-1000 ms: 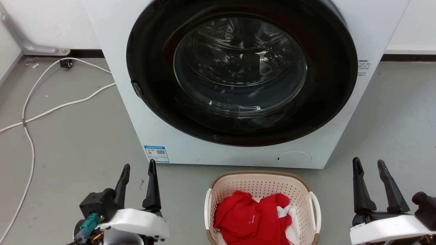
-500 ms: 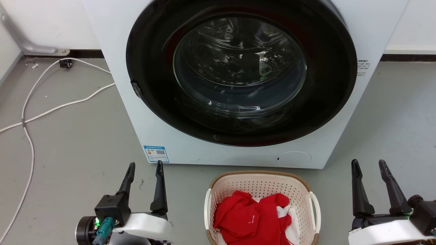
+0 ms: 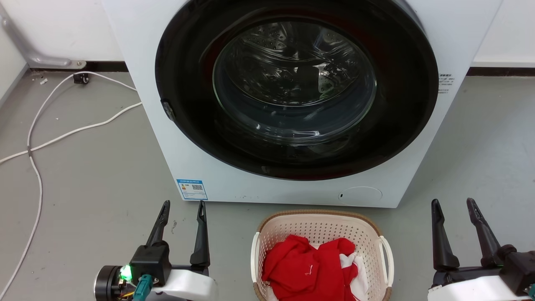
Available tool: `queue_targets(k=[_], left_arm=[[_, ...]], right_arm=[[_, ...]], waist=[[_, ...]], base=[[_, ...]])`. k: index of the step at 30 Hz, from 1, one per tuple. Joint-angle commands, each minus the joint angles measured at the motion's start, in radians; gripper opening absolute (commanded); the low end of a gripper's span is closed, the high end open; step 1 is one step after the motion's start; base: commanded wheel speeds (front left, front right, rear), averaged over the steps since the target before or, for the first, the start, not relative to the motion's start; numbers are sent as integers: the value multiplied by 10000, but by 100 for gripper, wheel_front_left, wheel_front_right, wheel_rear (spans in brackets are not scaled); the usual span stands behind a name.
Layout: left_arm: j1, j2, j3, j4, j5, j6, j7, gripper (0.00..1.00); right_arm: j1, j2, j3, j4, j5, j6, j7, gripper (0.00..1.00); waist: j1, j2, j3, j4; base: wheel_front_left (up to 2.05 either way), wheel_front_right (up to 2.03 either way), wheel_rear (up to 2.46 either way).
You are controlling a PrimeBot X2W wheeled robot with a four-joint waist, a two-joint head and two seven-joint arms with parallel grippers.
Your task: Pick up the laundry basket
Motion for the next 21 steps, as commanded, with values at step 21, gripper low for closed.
queue_targets(k=[21], left_arm=[[208, -64, -51, -21, 1202, 95, -340, 100]], right_arm=[[271, -21, -43, 240, -596, -1, -335, 100]], waist=[[0, -1, -3, 28]], base=[[0, 0, 0]])
